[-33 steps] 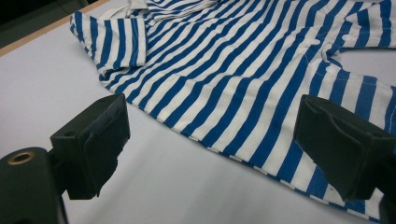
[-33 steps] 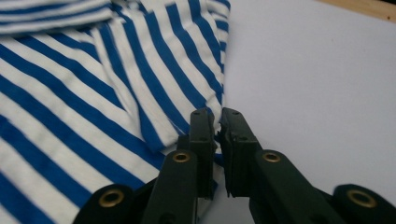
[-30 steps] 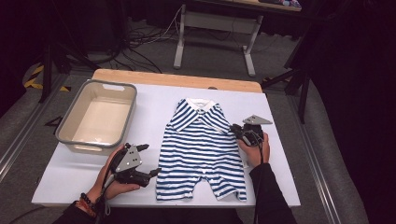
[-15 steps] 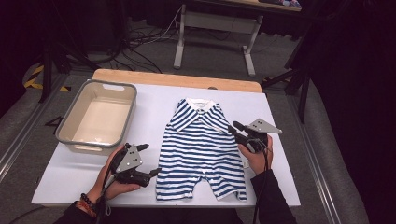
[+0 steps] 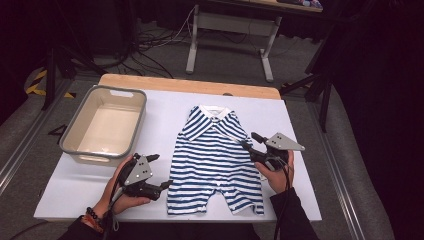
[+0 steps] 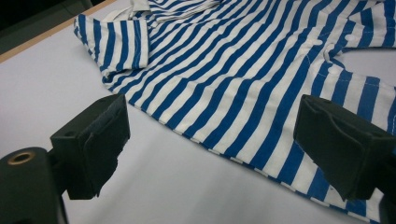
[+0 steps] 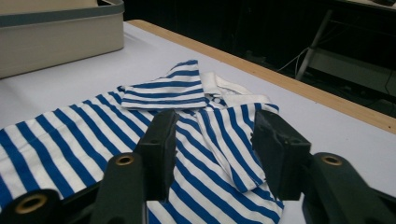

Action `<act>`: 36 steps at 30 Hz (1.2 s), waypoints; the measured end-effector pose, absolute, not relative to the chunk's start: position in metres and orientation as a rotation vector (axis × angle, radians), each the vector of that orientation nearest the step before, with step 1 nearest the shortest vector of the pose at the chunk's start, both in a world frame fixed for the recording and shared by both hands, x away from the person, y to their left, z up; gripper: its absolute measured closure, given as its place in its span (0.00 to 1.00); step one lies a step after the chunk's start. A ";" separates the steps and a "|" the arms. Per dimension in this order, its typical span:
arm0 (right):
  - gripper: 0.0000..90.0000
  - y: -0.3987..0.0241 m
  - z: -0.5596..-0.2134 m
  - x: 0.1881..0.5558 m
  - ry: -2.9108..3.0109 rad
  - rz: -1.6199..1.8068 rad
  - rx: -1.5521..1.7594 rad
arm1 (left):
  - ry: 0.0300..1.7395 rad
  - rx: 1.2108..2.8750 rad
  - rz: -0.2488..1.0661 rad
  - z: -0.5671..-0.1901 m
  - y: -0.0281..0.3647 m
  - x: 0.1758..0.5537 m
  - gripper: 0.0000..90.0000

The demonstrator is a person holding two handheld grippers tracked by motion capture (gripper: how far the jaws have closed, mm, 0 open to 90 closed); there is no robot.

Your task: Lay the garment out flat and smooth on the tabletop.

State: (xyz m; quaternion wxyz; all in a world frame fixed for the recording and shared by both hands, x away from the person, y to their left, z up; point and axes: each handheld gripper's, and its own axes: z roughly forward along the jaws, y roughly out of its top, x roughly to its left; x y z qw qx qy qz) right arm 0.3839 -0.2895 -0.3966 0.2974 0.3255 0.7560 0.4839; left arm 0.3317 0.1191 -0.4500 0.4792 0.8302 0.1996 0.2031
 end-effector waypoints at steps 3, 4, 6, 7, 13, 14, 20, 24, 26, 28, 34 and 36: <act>0.48 -0.289 -0.396 0.381 2.007 1.281 0.854 | 0.486 2.030 0.497 -0.450 0.119 0.332 0.13; 0.47 -0.288 -0.396 0.380 2.009 1.285 0.852 | 0.486 2.030 0.497 -0.450 0.119 0.332 0.13; 0.41 -0.288 -0.397 0.377 2.011 1.267 0.851 | 0.487 2.026 0.496 -0.450 0.119 0.332 0.13; 0.40 -0.287 -0.397 0.376 2.011 1.267 0.849 | 0.486 2.027 0.498 -0.450 0.119 0.332 0.13; 0.33 -0.286 -0.399 0.371 2.020 1.248 0.832 | 0.483 2.030 0.498 -0.450 0.119 0.332 0.13; 0.30 -0.285 -0.399 0.368 2.023 1.243 0.820 | 0.482 2.030 0.496 -0.450 0.119 0.332 0.13; 0.23 -0.283 -0.401 0.361 2.029 1.218 0.791 | 0.483 2.030 0.494 -0.451 0.118 0.332 0.13; 0.21 -0.284 -0.403 0.358 2.034 1.223 0.789 | 0.480 2.033 0.495 -0.451 0.118 0.332 0.13; 0.21 -0.285 -0.405 0.356 2.037 1.211 0.781 | 0.483 2.033 0.492 -0.451 0.117 0.332 0.13; 0.20 -0.286 -0.406 0.354 2.042 1.211 0.772 | 0.480 2.037 0.498 -0.451 0.117 0.332 0.13; 0.16 -0.289 -0.411 0.348 2.053 1.204 0.763 | 0.479 2.038 0.496 -0.452 0.116 0.332 0.13; 0.16 -0.290 -0.413 0.346 2.056 1.203 0.768 | 0.479 2.039 0.497 -0.452 0.116 0.332 0.13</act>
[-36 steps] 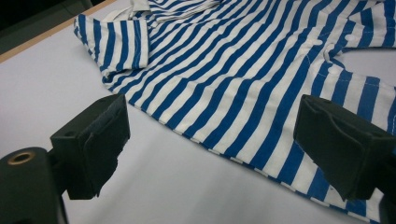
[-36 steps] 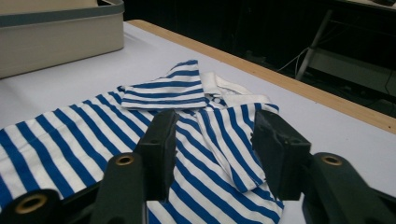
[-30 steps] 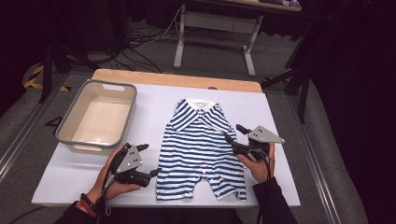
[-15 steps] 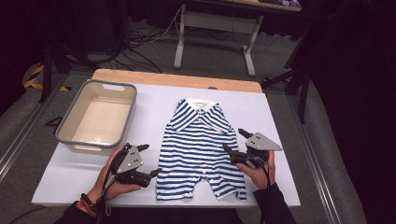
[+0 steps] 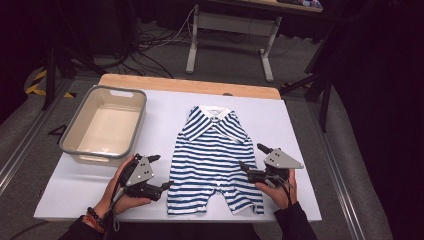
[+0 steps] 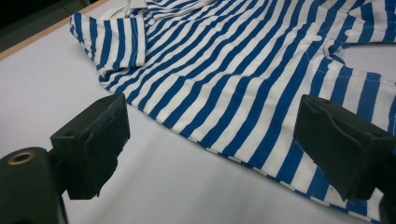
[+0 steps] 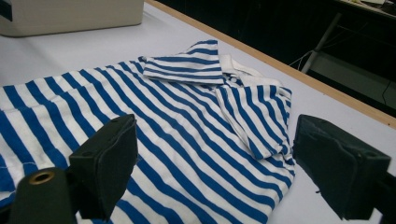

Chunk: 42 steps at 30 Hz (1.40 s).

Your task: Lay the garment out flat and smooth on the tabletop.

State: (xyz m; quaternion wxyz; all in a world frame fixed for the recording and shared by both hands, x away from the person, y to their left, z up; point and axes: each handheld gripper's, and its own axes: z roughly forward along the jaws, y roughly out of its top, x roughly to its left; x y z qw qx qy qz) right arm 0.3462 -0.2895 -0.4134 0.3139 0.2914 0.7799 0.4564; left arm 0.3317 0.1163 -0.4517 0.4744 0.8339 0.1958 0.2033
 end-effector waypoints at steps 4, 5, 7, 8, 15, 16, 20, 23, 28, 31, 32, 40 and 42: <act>0.15 -0.292 -0.418 0.340 2.067 1.191 0.756 | 0.477 2.039 0.499 -0.452 0.116 0.332 0.13; 0.14 -0.294 -0.419 0.339 2.068 1.198 0.754 | 0.478 2.040 0.499 -0.452 0.116 0.332 0.13; 0.14 -0.296 -0.421 0.336 2.066 1.209 0.754 | 0.477 2.038 0.499 -0.452 0.116 0.332 0.13; 0.14 -0.297 -0.422 0.335 2.069 1.208 0.753 | 0.477 2.039 0.499 -0.452 0.116 0.332 0.13; 0.14 -0.309 -0.433 0.328 2.056 1.176 0.780 | 0.484 2.033 0.501 -0.451 0.117 0.332 0.13; 0.14 -0.310 -0.434 0.328 2.060 1.180 0.791 | 0.481 2.031 0.502 -0.450 0.117 0.332 0.13; 0.14 -0.317 -0.438 0.325 2.063 1.167 0.819 | 0.478 2.032 0.502 -0.451 0.118 0.332 0.13; 0.14 -0.320 -0.440 0.325 2.056 1.152 0.825 | 0.471 2.034 0.506 -0.450 0.118 0.332 0.13; 0.14 -0.319 -0.441 0.327 2.061 1.155 0.830 | 0.478 2.029 0.501 -0.451 0.119 0.332 0.13; 0.14 -0.317 -0.440 0.329 2.064 1.179 0.825 | 0.475 2.036 0.503 -0.452 0.120 0.331 0.13; 0.14 -0.316 -0.440 0.329 2.066 1.179 0.821 | 0.475 2.036 0.508 -0.452 0.121 0.331 0.13; 0.14 -0.315 -0.440 0.333 2.072 1.189 0.819 | 0.487 2.035 0.505 -0.452 0.124 0.328 0.13; 0.14 -0.314 -0.440 0.334 2.077 1.187 0.816 | 0.488 2.036 0.497 -0.453 0.125 0.328 0.13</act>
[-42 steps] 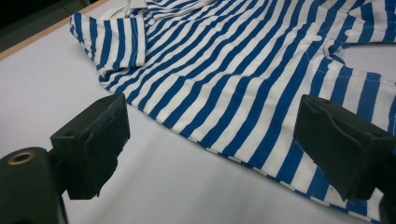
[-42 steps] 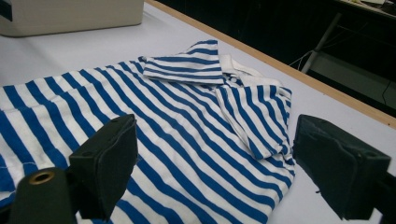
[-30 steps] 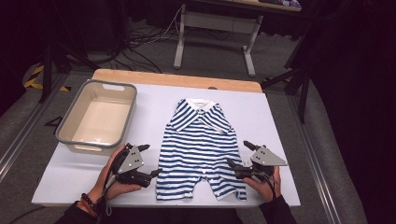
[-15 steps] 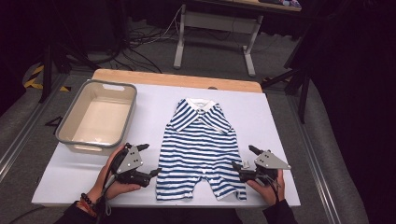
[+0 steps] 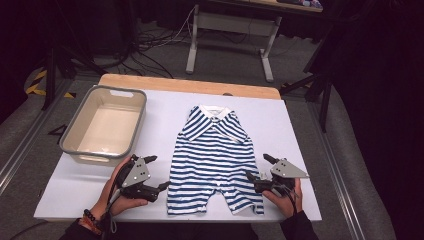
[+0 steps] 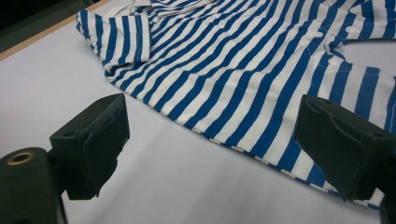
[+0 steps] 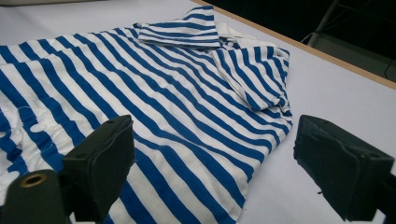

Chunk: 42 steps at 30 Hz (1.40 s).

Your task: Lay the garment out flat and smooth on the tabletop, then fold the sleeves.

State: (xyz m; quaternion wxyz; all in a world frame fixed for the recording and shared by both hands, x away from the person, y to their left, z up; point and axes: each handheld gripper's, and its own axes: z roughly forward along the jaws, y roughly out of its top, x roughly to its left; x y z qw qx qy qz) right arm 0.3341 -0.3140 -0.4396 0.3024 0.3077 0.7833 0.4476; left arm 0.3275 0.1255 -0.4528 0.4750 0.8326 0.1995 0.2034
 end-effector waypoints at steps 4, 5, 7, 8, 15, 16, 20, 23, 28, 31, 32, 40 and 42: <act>0.14 -0.312 -0.440 0.336 2.093 1.187 0.806 | 0.505 2.039 0.500 -0.455 0.128 0.327 0.13; 0.14 -0.311 -0.440 0.336 2.095 1.187 0.806 | 0.504 2.041 0.503 -0.455 0.128 0.327 0.13; 0.14 -0.310 -0.441 0.338 2.101 1.189 0.811 | 0.511 2.039 0.506 -0.454 0.128 0.327 0.13; 0.14 -0.309 -0.441 0.338 2.101 1.186 0.808 | 0.506 2.034 0.511 -0.453 0.129 0.327 0.13; 0.16 -0.308 -0.441 0.340 2.056 1.194 0.857 | 0.521 2.039 0.491 -0.453 0.129 0.330 0.15; 0.17 -0.308 -0.442 0.340 2.060 1.194 0.860 | 0.521 2.039 0.491 -0.453 0.129 0.330 0.16; 0.19 -0.306 -0.444 0.344 2.079 1.188 0.881 | 0.531 2.037 0.496 -0.451 0.125 0.339 0.20; 0.21 -0.302 -0.442 0.347 2.091 1.171 0.879 | 0.534 2.039 0.489 -0.450 0.118 0.350 0.21; 0.30 -0.298 -0.434 0.357 2.088 1.206 0.915 | 0.559 2.050 0.485 -0.446 0.105 0.371 0.24; 0.33 -0.296 -0.430 0.367 2.090 1.201 0.916 | 0.566 2.046 0.482 -0.444 0.095 0.384 0.25; 0.34 -0.295 -0.428 0.372 2.089 1.181 0.921 | 0.570 2.042 0.466 -0.444 0.090 0.391 0.25; 0.41 -0.293 -0.412 0.436 2.123 1.165 0.963 | 0.674 2.036 0.464 -0.433 0.062 0.449 0.31; 0.43 -0.289 -0.411 0.459 2.135 1.115 0.987 | 0.722 2.041 0.445 -0.431 0.056 0.470 0.33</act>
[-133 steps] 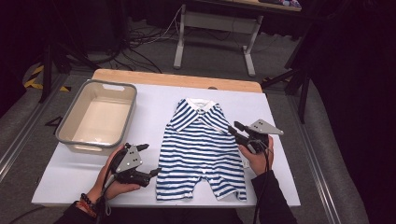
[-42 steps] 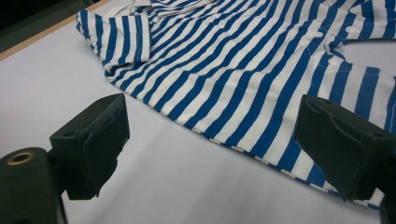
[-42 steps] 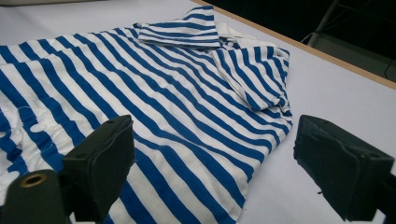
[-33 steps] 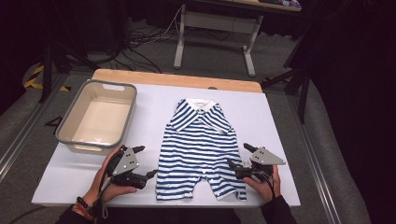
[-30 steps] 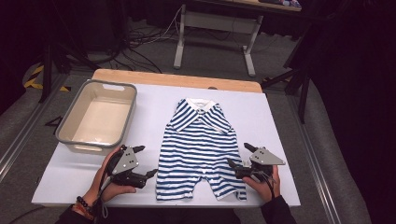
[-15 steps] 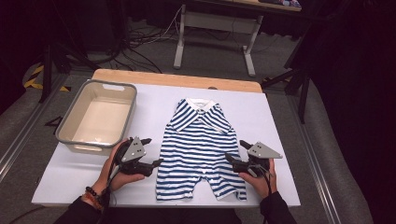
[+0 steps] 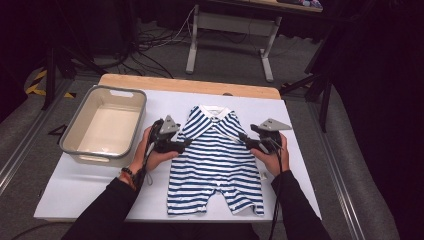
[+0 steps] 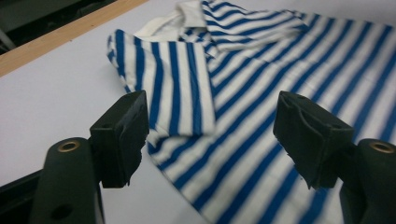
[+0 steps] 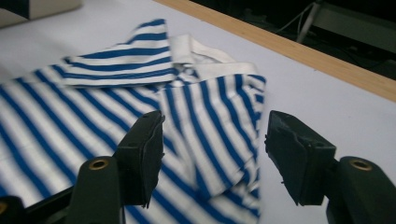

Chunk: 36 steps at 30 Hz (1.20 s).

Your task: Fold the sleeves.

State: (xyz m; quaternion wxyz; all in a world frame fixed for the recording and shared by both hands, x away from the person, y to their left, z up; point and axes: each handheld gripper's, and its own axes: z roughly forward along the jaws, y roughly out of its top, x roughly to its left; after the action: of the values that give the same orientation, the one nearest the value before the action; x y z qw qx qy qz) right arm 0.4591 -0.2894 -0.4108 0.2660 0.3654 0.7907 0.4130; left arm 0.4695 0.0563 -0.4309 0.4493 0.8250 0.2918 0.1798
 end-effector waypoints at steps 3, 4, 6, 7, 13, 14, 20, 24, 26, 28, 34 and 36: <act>0.43 -0.288 -0.414 0.494 2.146 1.090 1.057 | 0.779 2.068 0.460 -0.433 0.048 0.499 0.33; 0.44 -0.287 -0.414 0.503 2.143 1.087 1.077 | 0.810 2.064 0.458 -0.434 0.047 0.507 0.33; 0.44 -0.285 -0.415 0.517 2.140 1.092 1.116 | 0.872 2.031 0.425 -0.437 0.045 0.521 0.33; 0.44 -0.284 -0.415 0.523 2.140 1.091 1.122 | 0.906 2.027 0.424 -0.438 0.043 0.527 0.33; 0.41 -0.272 -0.420 0.549 2.169 1.021 1.179 | 0.956 2.056 0.454 -0.439 0.030 0.545 0.34; 0.41 -0.270 -0.422 0.553 2.166 1.022 1.192 | 0.963 2.060 0.450 -0.439 0.028 0.548 0.33; 0.41 -0.259 -0.428 0.569 2.191 0.922 1.239 | 0.988 2.107 0.466 -0.440 0.022 0.562 0.32; 0.41 -0.256 -0.434 0.576 2.202 0.887 1.293 | 1.042 2.126 0.494 -0.444 0.022 0.571 0.35; 0.42 -0.257 -0.436 0.577 2.203 0.880 1.301 | 1.062 2.139 0.482 -0.446 0.023 0.575 0.35; 0.44 -0.259 -0.439 0.579 2.201 0.887 1.327 | 1.045 2.166 0.500 -0.446 0.022 0.577 0.35; 0.53 -0.260 -0.442 0.581 2.235 0.895 1.354 | 1.034 2.183 0.490 -0.446 0.014 0.581 0.36; 0.56 -0.259 -0.445 0.583 2.244 0.901 1.349 | 1.020 2.207 0.499 -0.448 0.010 0.582 0.36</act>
State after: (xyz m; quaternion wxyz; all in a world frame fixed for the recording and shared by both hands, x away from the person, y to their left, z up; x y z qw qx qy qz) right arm 0.5826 -0.2594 -0.4447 0.1854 0.4786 0.7964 0.3198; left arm 0.5820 0.0098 -0.4482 0.3236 0.8414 0.3889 0.1902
